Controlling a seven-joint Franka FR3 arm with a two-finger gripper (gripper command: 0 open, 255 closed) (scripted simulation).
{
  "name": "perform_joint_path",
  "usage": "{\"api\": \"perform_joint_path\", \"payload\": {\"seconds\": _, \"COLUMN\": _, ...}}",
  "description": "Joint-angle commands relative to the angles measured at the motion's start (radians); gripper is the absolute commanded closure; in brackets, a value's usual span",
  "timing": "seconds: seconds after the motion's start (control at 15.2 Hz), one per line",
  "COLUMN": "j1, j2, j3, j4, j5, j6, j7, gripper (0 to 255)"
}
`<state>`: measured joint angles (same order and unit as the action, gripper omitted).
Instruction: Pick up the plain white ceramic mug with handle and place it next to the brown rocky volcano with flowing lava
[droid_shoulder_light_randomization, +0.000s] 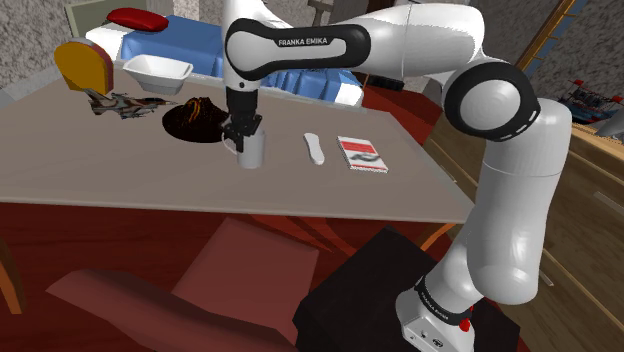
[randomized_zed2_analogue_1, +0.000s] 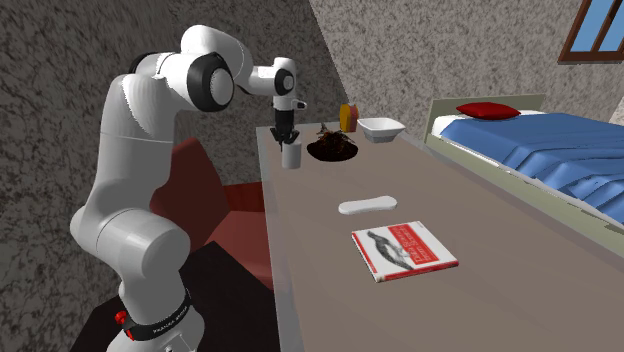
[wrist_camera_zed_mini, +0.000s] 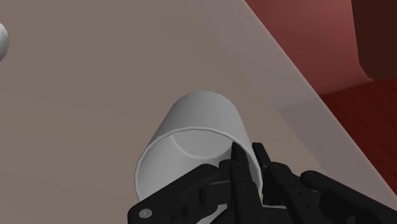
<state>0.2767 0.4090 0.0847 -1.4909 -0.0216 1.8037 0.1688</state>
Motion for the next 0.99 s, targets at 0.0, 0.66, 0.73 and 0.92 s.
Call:
{"api": "perform_joint_path", "payload": {"seconds": 0.0, "j1": 0.001, "j2": 0.004, "j3": 0.000, "j4": -0.021, "j5": 0.000, "j6": 0.026, "j7": 0.001, "gripper": 255}}
{"api": "perform_joint_path", "payload": {"seconds": 0.66, "j1": 0.001, "j2": 0.035, "j3": -0.001, "j4": -0.094, "j5": -0.003, "j6": 0.129, "j7": 0.002, "gripper": 255}}
{"api": "perform_joint_path", "payload": {"seconds": 0.73, "j1": 0.001, "j2": 0.035, "j3": -0.001, "j4": -0.094, "j5": -0.003, "j6": 0.129, "j7": 0.002, "gripper": 255}}
{"api": "perform_joint_path", "payload": {"seconds": 0.92, "j1": 0.001, "j2": 0.035, "j3": -0.001, "j4": -0.094, "j5": -0.003, "j6": 0.129, "j7": 0.002, "gripper": 255}}
